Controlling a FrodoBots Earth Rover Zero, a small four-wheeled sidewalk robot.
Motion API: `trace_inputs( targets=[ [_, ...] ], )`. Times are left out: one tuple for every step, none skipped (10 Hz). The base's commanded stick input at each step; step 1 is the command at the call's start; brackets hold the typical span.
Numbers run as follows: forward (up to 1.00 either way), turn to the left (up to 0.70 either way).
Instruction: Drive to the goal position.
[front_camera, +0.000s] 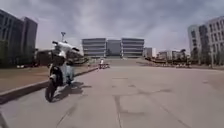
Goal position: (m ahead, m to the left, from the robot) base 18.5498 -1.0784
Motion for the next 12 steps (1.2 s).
trace_inputs(
  targets=[
    [1.0,0.0],
    [1.0,0.0],
    [1.0,0.0],
    [1.0,0.0],
    [1.0,0.0],
    [1.0,0.0],
    [1.0,0.0],
    [1.0,0.0],
    [1.0,0.0],
    [1.0,0.0],
    [1.0,-0.35],
    [1.0,-0.4]
  ],
)
